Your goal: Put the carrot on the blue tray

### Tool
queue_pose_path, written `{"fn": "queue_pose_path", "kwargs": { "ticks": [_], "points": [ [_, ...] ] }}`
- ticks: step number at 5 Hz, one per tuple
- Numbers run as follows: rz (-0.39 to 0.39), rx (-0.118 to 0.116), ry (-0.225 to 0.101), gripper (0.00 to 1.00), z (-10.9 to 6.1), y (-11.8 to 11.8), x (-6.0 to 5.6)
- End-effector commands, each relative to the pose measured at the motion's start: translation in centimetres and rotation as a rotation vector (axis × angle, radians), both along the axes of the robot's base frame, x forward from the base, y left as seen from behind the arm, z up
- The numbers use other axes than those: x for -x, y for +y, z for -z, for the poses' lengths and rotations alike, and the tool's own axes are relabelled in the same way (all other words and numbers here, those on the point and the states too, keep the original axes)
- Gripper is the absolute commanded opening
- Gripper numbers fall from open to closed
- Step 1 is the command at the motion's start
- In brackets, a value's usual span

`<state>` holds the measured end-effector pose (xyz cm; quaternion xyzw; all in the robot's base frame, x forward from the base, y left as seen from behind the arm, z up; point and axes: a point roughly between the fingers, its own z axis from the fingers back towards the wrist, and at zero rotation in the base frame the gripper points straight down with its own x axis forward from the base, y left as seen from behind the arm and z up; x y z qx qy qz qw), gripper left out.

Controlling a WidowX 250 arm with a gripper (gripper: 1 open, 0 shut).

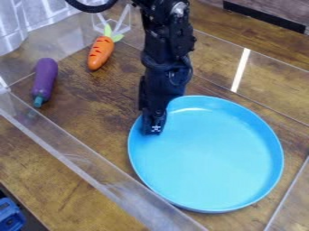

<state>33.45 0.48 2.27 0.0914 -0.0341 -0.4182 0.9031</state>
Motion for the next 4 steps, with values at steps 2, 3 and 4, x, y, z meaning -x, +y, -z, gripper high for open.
{"fn": "queue_pose_path", "kwargs": {
  "ticks": [2,3,4],
  "points": [
    [-0.007,-0.004,0.002,0.0,-0.5,2.1,0.9],
    [0.002,-0.003,0.0,0.0,-0.7,3.2,1.4],
    [0.034,-0.002,0.002,0.0,-0.2,3.1,1.7]
  ]
}}
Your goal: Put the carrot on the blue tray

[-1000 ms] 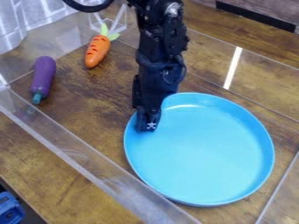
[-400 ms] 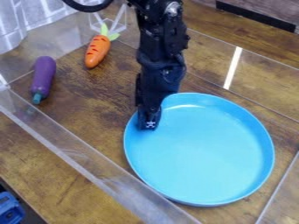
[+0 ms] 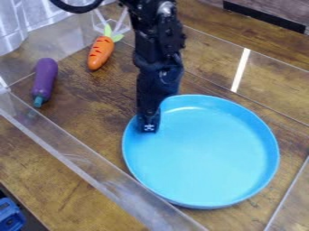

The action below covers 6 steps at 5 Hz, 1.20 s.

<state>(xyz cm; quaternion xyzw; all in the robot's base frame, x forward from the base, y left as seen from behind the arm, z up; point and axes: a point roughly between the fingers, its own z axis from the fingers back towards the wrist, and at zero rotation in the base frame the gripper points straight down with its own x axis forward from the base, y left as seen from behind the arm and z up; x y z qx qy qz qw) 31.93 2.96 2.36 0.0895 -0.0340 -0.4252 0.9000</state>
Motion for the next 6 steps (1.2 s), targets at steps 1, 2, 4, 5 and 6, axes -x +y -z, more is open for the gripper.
{"fn": "queue_pose_path", "kwargs": {
  "ticks": [1,2,4,5,6],
  "points": [
    [0.051,-0.003,0.002,1.0,0.4,0.6,0.5],
    [0.062,-0.009,-0.01,0.0,-0.7,0.9,0.1],
    [0.041,-0.023,-0.033,1.0,-2.6,1.7,-0.7],
    [0.01,-0.031,-0.044,0.0,-3.5,2.2,-1.1],
    [-0.016,-0.035,-0.055,0.0,-4.2,2.6,-1.6]
  ]
}}
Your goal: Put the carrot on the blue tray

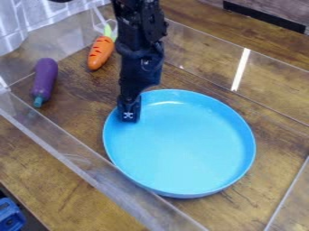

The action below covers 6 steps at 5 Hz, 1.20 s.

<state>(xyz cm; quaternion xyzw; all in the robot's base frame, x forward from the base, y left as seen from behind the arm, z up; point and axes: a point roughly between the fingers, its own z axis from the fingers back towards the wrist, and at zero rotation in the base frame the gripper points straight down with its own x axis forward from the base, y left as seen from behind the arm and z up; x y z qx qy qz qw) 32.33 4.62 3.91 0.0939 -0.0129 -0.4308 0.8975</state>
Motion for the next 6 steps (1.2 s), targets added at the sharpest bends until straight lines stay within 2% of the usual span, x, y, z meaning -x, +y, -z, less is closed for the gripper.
{"fn": "queue_pose_path", "kwargs": {
  "ticks": [1,2,3,4,5,6],
  "points": [
    [0.016,-0.008,-0.103,0.0,-3.0,0.8,-1.8],
    [0.055,-0.002,-0.112,0.0,-3.0,0.5,-1.9],
    [0.075,0.003,-0.117,1.0,-2.6,1.0,-0.8],
    [0.096,0.008,-0.121,1.0,-2.1,1.7,0.3],
    [0.103,0.01,-0.125,1.0,-1.8,1.9,0.5],
    [0.124,0.013,-0.132,0.0,-1.5,1.7,0.8]
  ]
}}
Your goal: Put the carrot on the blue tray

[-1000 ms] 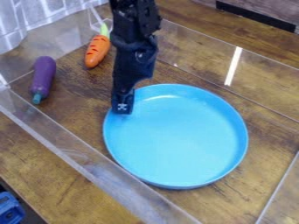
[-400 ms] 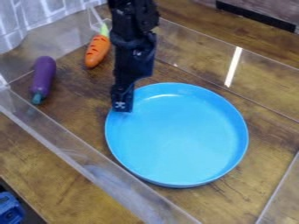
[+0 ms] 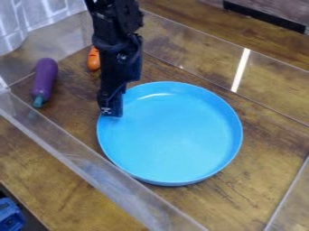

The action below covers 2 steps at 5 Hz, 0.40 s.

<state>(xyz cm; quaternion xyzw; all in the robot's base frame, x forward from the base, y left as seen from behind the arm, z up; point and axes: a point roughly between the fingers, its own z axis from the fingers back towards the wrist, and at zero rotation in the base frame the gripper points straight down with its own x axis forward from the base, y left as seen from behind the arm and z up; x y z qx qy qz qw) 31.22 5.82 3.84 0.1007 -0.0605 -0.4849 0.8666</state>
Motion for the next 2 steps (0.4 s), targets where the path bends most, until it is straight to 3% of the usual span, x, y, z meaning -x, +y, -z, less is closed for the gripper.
{"fn": "queue_pose_path", "kwargs": {
  "ticks": [1,2],
  "points": [
    [0.0,-0.002,-0.05,0.0,-1.38,0.53,0.64],
    [0.008,0.001,-0.048,0.0,-1.19,0.63,1.59]
  ]
}}
